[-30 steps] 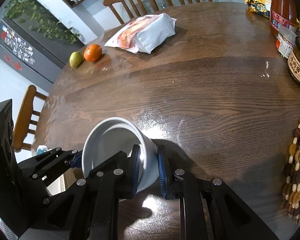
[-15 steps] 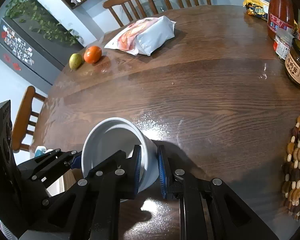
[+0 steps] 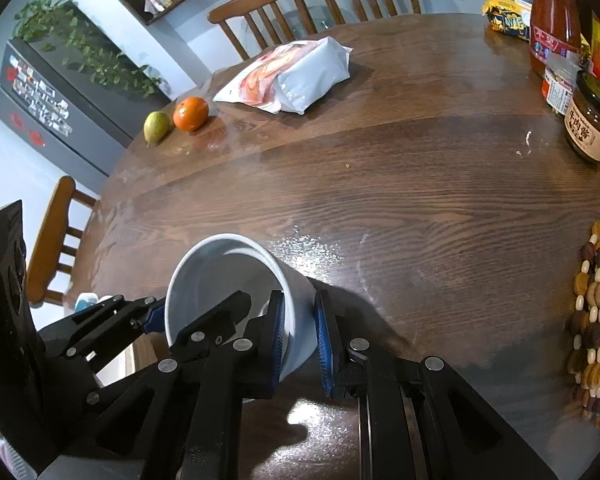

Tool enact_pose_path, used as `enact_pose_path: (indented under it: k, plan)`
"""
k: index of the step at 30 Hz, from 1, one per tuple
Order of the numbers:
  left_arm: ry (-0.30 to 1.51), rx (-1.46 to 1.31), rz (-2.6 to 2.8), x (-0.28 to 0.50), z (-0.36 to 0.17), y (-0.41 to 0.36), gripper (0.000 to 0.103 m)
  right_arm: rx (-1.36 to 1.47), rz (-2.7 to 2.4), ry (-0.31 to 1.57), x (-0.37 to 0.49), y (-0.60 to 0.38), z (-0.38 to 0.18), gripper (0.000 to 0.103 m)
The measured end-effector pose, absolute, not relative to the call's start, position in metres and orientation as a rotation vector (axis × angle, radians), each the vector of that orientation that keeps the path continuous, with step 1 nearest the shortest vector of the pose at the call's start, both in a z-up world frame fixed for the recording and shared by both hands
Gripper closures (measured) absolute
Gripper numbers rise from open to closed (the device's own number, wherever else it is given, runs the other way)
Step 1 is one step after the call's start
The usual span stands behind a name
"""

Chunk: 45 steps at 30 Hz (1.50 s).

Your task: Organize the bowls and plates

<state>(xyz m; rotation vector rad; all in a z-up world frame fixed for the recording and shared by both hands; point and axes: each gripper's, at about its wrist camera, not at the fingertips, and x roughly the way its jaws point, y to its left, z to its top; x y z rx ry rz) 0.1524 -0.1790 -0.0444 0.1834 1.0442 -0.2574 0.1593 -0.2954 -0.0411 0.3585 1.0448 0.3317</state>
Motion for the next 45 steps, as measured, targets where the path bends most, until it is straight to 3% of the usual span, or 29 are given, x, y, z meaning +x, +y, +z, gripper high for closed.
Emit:
enact_pose_path:
  k: [45]
  plan:
    - [0.842, 0.185, -0.190, 0.086, 0.019, -0.144, 0.081, 0.284, 0.378, 0.870, 0.094, -0.261, 0.028, 0.086]
